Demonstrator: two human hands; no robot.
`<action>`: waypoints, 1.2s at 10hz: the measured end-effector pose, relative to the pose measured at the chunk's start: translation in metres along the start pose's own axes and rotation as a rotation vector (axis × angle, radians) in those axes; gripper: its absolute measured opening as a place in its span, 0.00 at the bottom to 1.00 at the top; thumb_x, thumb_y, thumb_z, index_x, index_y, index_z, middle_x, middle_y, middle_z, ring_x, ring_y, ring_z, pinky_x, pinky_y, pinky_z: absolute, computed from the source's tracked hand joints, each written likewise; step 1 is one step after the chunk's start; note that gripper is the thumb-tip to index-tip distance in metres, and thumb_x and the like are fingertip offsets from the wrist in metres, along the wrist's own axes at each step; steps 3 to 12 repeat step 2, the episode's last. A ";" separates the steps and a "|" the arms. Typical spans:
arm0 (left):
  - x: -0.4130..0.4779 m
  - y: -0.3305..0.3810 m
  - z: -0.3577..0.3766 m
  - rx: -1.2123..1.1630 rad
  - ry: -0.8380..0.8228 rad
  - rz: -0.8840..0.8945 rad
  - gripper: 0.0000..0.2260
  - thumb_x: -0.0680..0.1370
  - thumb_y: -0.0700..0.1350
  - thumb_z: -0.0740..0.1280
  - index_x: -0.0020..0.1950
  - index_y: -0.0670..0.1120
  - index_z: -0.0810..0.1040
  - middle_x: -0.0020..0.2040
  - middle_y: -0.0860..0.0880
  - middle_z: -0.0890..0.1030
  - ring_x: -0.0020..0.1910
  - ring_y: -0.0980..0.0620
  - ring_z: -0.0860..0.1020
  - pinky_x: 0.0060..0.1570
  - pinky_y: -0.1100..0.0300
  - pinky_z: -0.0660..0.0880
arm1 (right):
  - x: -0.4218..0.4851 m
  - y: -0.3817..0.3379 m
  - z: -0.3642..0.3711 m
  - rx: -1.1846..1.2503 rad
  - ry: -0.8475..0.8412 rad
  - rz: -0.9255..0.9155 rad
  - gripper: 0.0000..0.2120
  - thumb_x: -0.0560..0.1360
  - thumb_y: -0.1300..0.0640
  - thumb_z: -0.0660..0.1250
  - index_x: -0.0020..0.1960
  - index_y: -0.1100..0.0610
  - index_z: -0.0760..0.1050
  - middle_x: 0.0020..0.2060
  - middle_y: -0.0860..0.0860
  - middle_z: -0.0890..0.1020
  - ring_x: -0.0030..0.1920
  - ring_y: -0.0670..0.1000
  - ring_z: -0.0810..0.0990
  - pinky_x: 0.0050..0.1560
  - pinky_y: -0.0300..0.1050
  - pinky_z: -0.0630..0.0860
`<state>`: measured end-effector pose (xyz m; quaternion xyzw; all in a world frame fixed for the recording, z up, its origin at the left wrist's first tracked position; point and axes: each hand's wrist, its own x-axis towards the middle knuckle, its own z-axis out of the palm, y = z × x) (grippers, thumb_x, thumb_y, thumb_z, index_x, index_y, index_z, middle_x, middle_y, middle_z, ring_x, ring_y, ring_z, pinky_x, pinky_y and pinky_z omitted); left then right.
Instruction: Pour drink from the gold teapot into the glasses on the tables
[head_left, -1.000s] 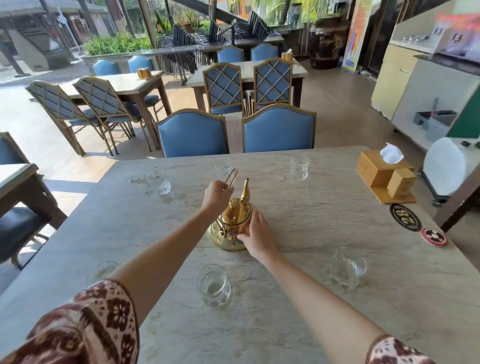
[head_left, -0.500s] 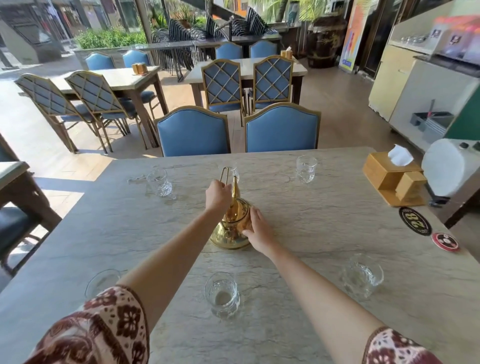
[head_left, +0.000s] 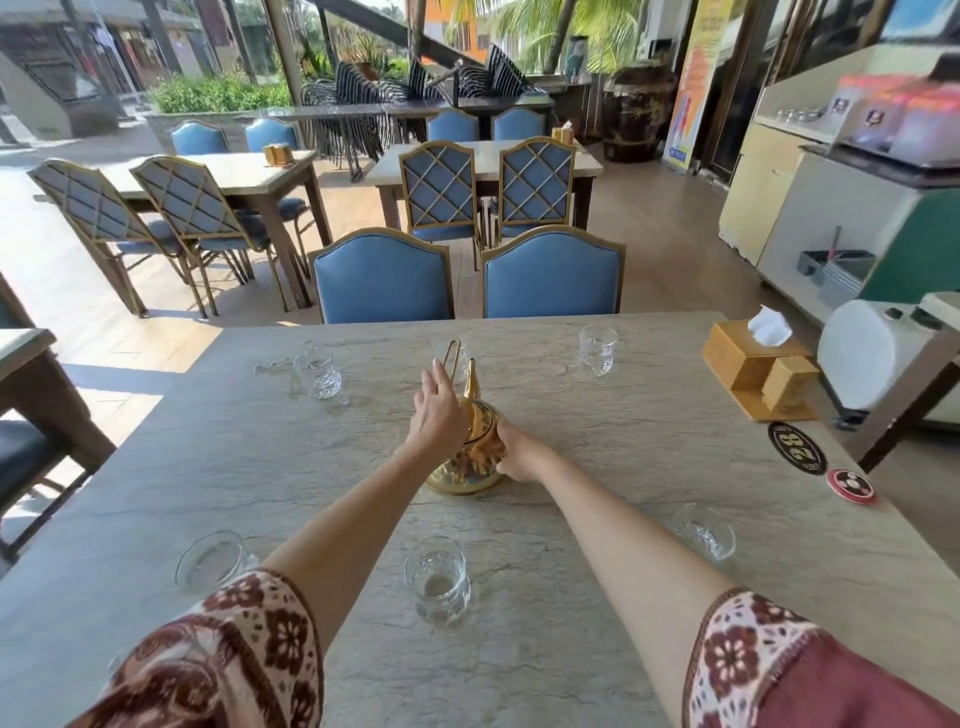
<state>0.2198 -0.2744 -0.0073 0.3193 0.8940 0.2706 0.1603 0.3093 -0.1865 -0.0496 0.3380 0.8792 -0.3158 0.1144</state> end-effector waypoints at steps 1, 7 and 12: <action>-0.001 0.005 -0.007 0.158 -0.033 -0.129 0.36 0.76 0.29 0.56 0.80 0.40 0.41 0.80 0.40 0.40 0.78 0.37 0.46 0.75 0.41 0.54 | -0.013 -0.010 -0.019 -0.103 -0.035 0.014 0.30 0.80 0.64 0.63 0.80 0.59 0.59 0.77 0.59 0.67 0.76 0.61 0.67 0.74 0.54 0.67; 0.015 0.013 -0.018 0.026 -0.030 -0.155 0.26 0.77 0.38 0.60 0.75 0.38 0.63 0.76 0.38 0.59 0.74 0.37 0.60 0.71 0.41 0.62 | -0.029 -0.024 -0.047 -0.174 -0.002 0.016 0.26 0.80 0.61 0.66 0.77 0.61 0.67 0.73 0.59 0.73 0.73 0.60 0.72 0.74 0.56 0.70; 0.015 0.013 -0.018 0.026 -0.030 -0.155 0.26 0.77 0.38 0.60 0.75 0.38 0.63 0.76 0.38 0.59 0.74 0.37 0.60 0.71 0.41 0.62 | -0.029 -0.024 -0.047 -0.174 -0.002 0.016 0.26 0.80 0.61 0.66 0.77 0.61 0.67 0.73 0.59 0.73 0.73 0.60 0.72 0.74 0.56 0.70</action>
